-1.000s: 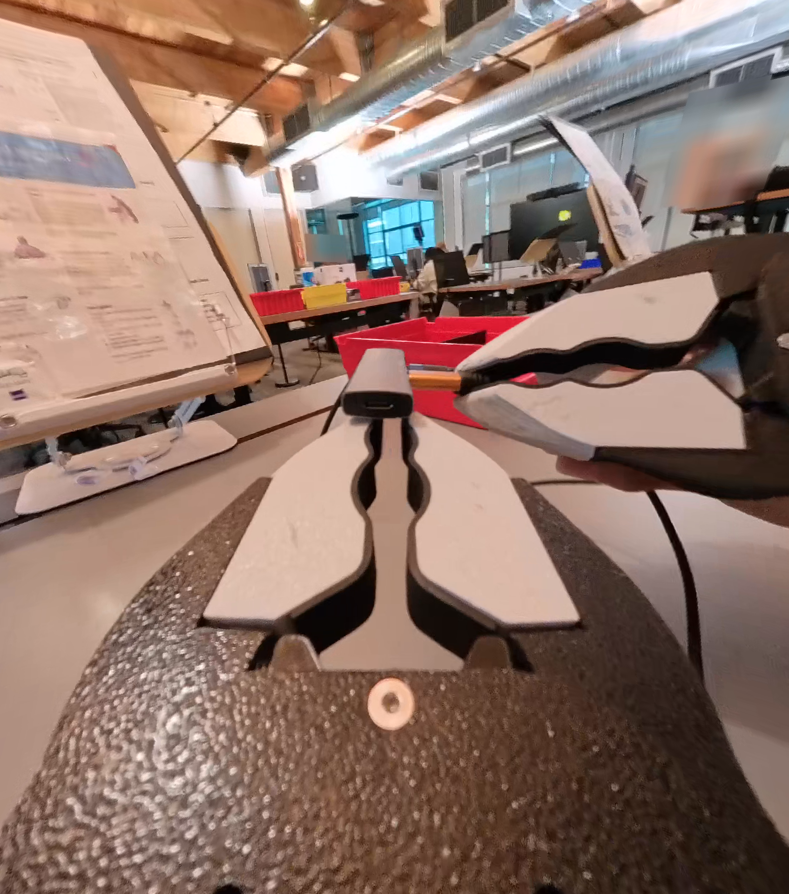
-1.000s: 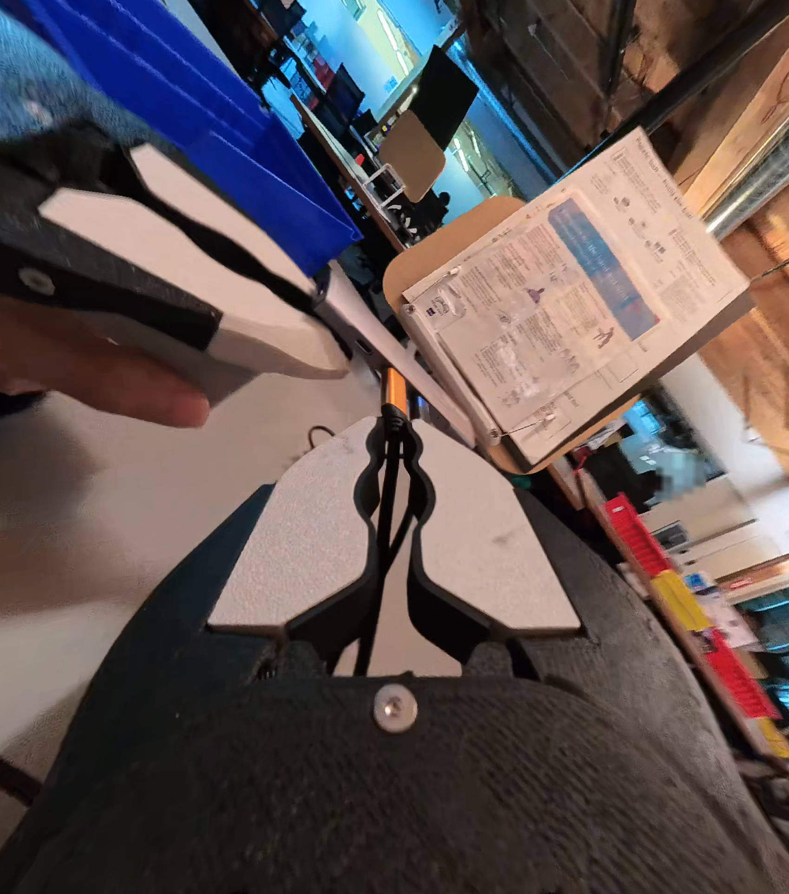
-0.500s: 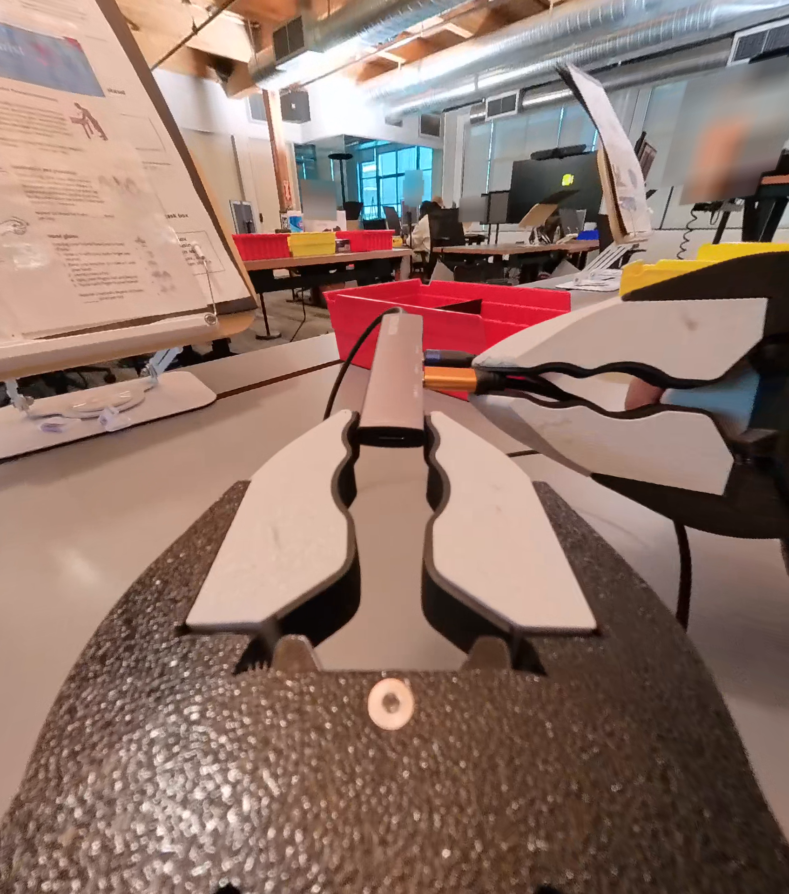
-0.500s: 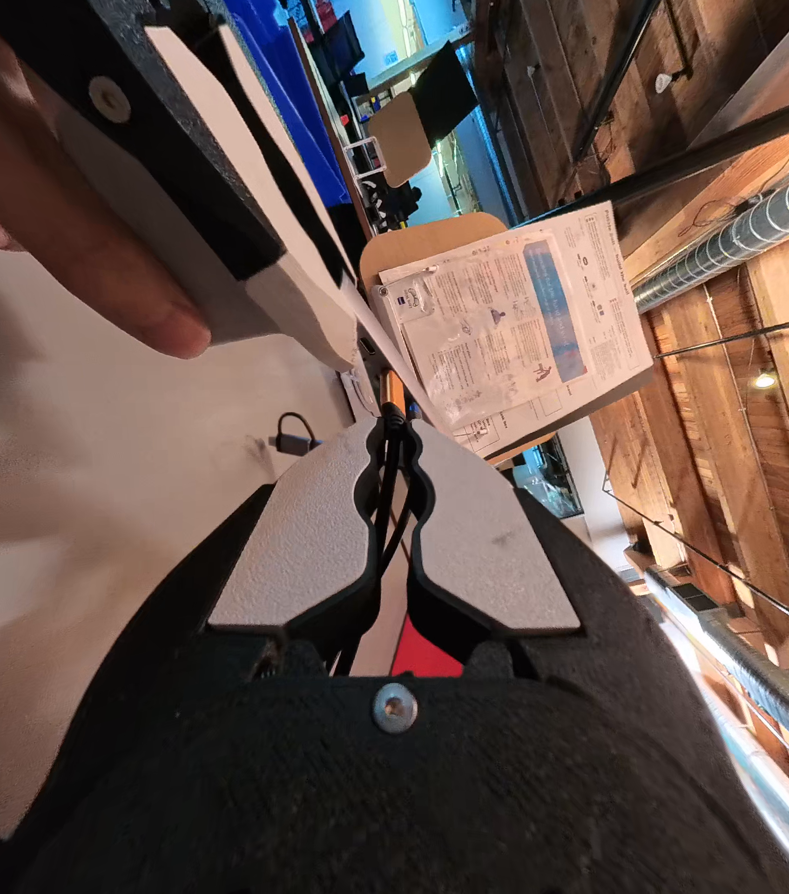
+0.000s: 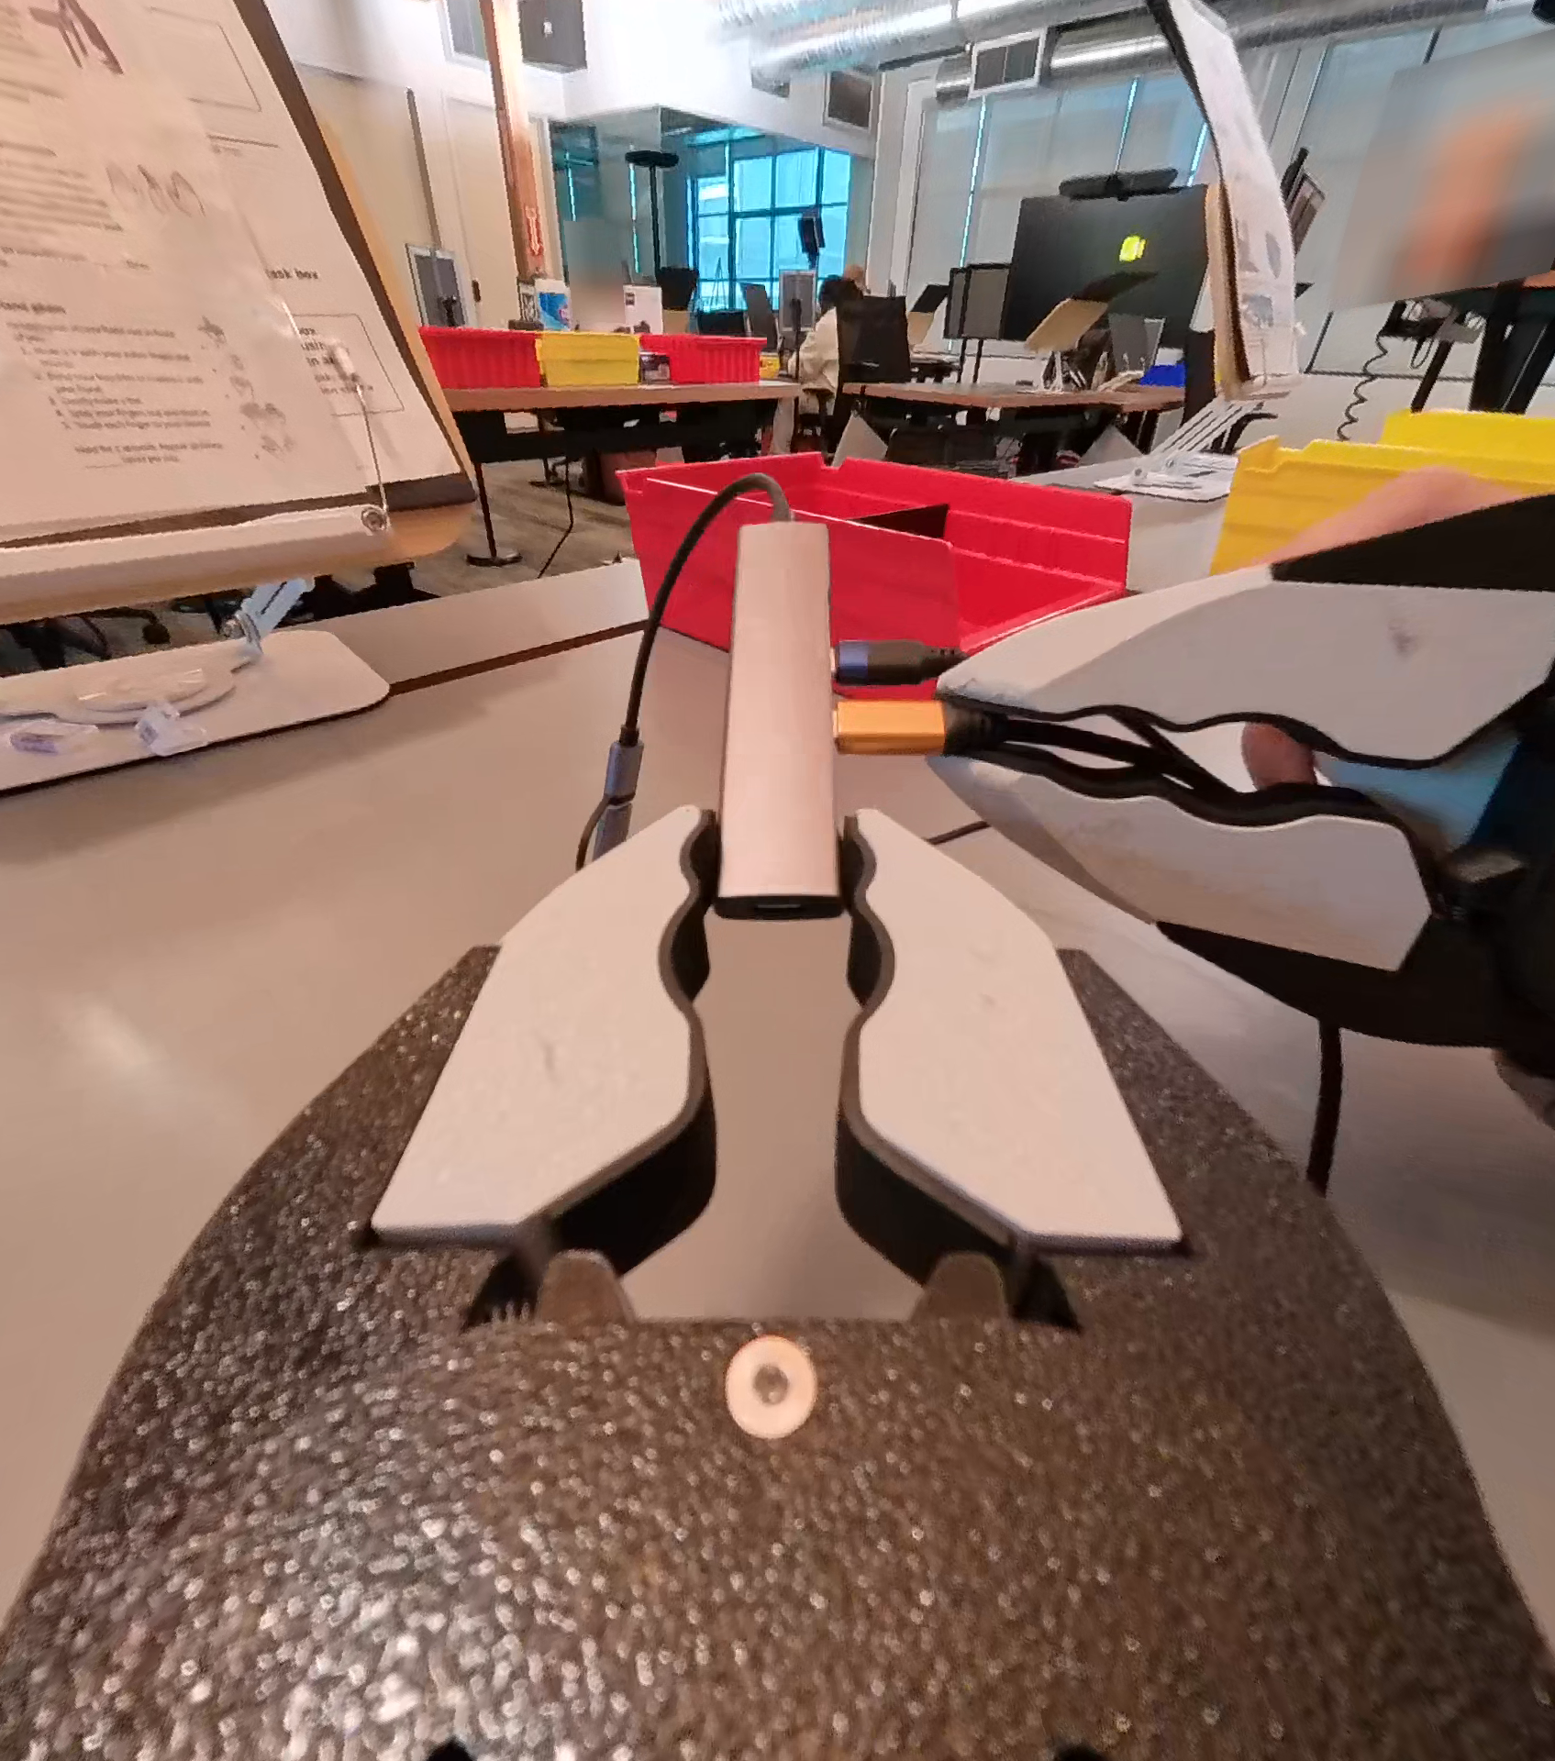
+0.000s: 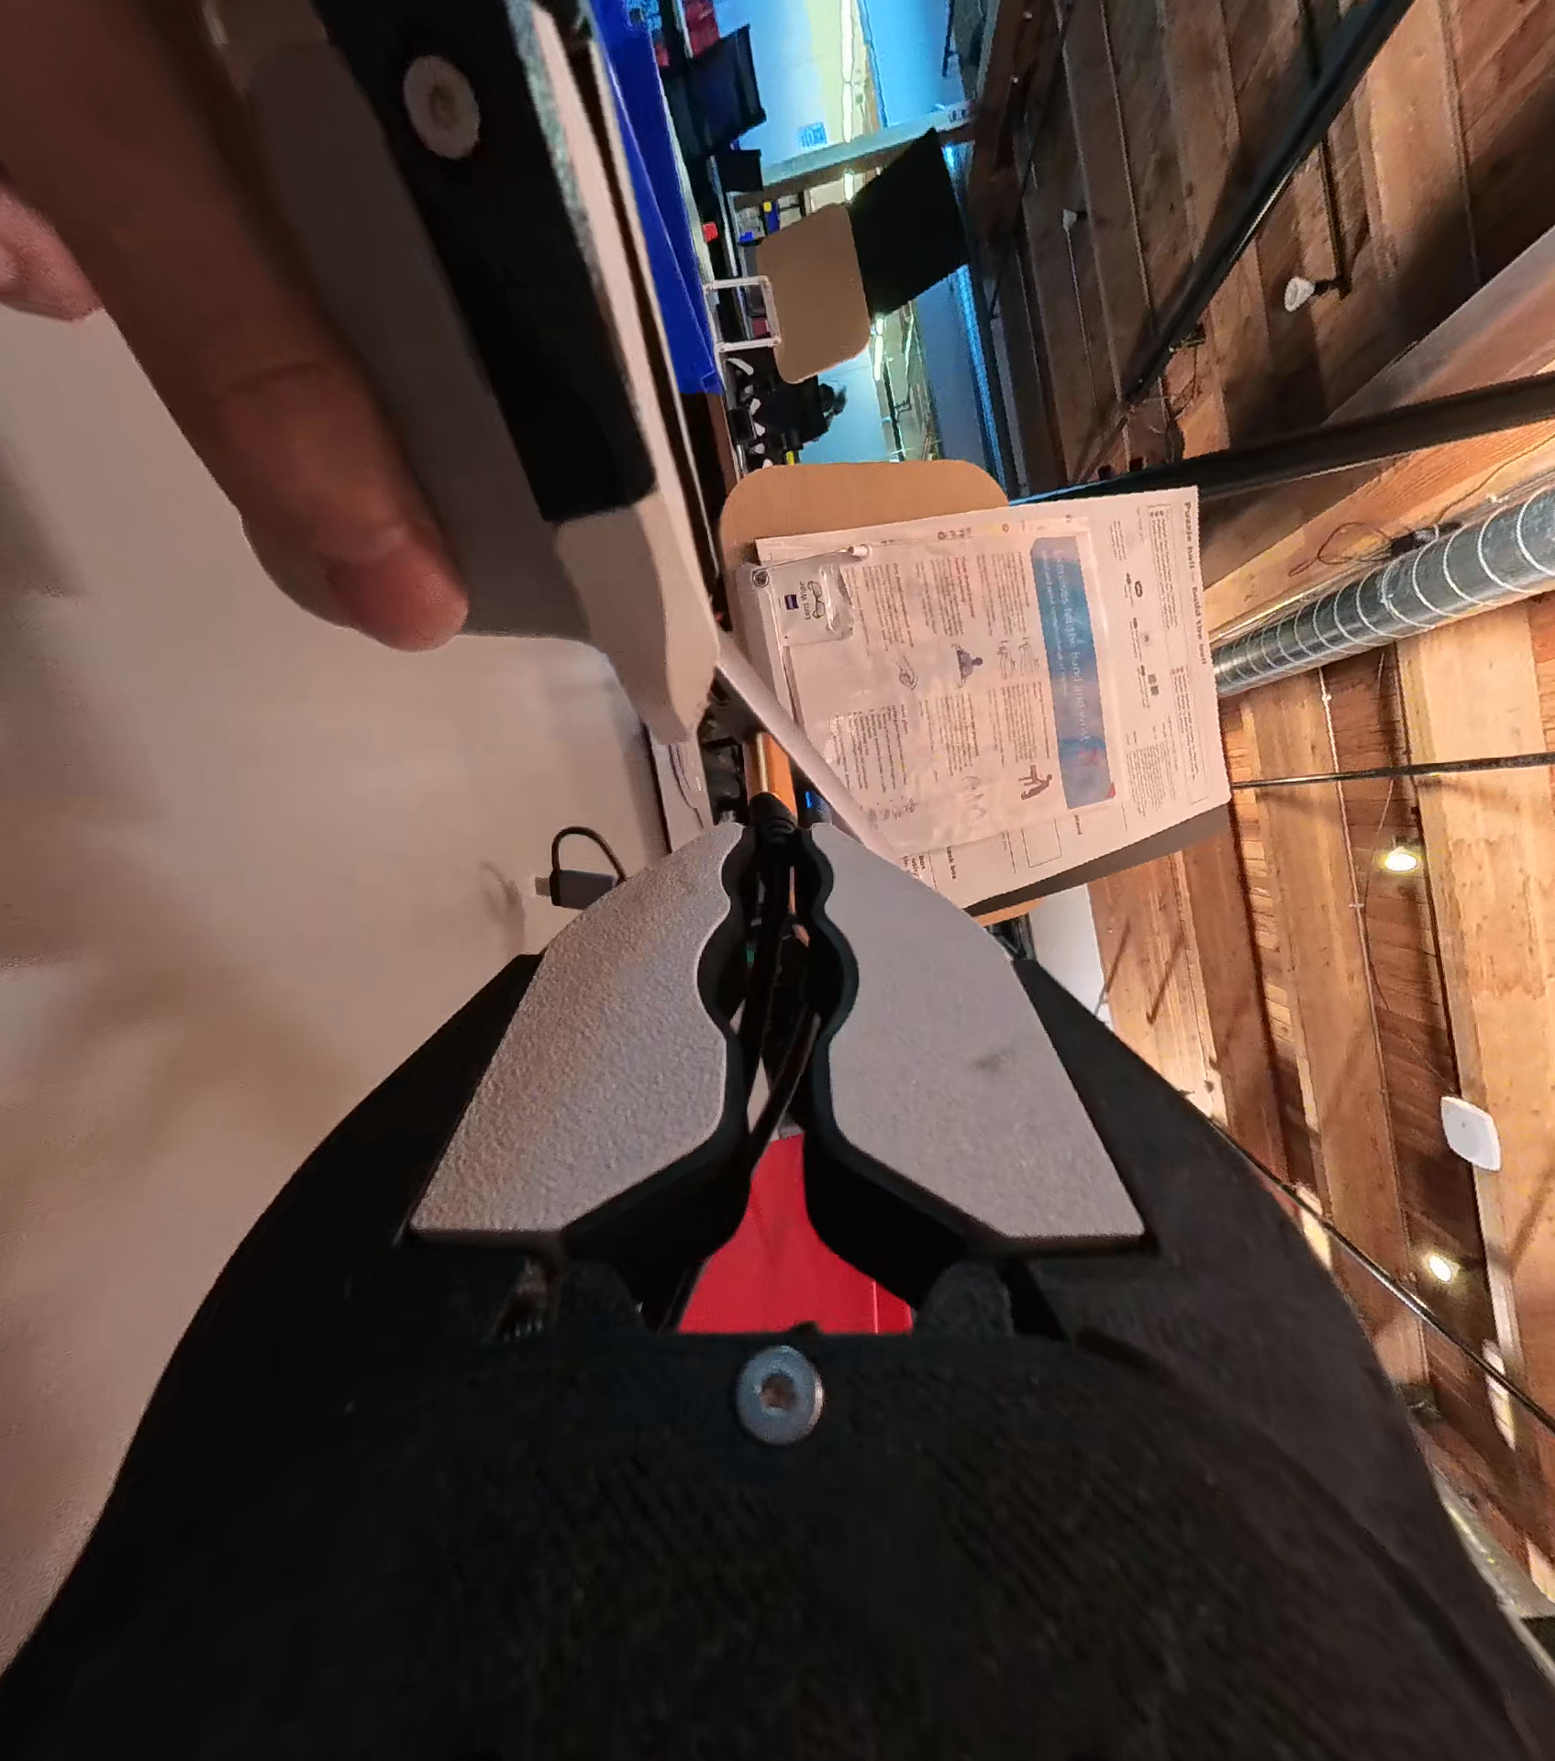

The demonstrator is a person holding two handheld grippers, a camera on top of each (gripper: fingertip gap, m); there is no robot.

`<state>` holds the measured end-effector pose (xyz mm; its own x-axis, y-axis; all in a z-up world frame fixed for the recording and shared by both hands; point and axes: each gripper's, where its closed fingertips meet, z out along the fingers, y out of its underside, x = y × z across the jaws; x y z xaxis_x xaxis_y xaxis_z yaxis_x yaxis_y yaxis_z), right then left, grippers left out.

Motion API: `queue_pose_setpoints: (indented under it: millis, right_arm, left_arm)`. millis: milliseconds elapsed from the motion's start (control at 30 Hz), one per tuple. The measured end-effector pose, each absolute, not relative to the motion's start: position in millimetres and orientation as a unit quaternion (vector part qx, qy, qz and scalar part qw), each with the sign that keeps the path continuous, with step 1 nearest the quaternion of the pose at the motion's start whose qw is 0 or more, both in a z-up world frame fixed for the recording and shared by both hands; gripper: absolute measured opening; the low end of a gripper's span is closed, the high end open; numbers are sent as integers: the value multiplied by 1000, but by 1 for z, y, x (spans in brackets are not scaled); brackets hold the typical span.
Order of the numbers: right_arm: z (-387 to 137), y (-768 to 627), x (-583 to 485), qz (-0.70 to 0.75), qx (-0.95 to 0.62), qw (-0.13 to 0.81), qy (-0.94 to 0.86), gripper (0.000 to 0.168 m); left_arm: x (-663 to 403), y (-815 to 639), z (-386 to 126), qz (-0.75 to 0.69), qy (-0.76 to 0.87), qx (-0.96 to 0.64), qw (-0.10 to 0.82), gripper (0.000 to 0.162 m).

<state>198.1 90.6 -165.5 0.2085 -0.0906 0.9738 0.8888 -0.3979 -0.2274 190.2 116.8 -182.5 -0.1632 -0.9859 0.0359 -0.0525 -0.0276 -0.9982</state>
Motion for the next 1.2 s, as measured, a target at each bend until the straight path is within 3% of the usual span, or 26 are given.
queue_pose_setpoints:
  millis: [267, 533, 667, 1200]
  right_arm:
    - [-169, 94, 195, -456, -678, 516, -258, 8]
    - [-148, 94, 188, -244, -710, 649, -123, 17]
    - [-159, 99, 184, -171, -752, 627, -109, 19]
    - [-175, 102, 188, -172, -775, 605, -65, 7]
  left_arm:
    - [187, 122, -181, -520, 537, -463, 476, 25]
    - [184, 130, -177, -511, 528, -458, 500, 25]
    - [184, 128, -175, -501, 534, -449, 512, 25]
    - [183, 131, -174, -469, 539, -439, 545, 25]
